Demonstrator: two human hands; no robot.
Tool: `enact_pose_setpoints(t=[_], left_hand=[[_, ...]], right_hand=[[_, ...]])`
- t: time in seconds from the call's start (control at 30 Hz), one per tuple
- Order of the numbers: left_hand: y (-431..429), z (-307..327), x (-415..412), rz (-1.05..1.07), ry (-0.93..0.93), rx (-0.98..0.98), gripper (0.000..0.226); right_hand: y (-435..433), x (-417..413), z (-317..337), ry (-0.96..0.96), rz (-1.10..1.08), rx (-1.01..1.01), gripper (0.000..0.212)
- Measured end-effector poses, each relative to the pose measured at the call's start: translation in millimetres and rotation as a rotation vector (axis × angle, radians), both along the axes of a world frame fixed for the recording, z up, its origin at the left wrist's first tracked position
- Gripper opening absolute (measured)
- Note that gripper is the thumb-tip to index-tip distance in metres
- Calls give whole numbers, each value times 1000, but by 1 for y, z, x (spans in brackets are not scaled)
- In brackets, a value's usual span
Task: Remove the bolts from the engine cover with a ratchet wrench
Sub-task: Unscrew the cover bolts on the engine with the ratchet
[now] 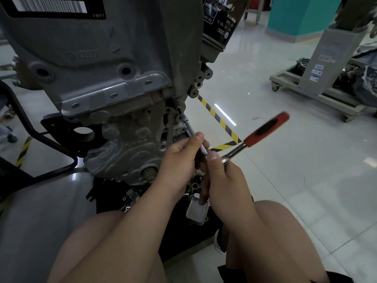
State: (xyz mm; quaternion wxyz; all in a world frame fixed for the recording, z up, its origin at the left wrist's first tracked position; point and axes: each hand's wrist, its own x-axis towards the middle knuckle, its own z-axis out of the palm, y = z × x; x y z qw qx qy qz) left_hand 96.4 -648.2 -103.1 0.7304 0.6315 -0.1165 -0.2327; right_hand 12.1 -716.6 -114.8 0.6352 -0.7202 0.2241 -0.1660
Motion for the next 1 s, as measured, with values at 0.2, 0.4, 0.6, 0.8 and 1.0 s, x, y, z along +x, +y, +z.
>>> enact_pose_setpoints(t=[0.2, 0.4, 0.6, 0.8, 1.0], left_hand=[[-4, -2, 1, -4, -6, -9, 28], [-5, 0, -2, 19, 0, -24, 36], [-3, 7, -7, 78, 33, -45, 38], [-1, 5, -7, 85, 12, -11, 33], [-2, 6, -6, 56, 19, -7, 27]], right_hand=[[3, 4, 10, -49, 113, 977, 64], [0, -2, 18, -73, 284, 1451, 63], [4, -3, 16, -81, 387, 1580, 56], [5, -2, 20, -56, 321, 1428, 59], [5, 2, 15, -11, 157, 957, 71]])
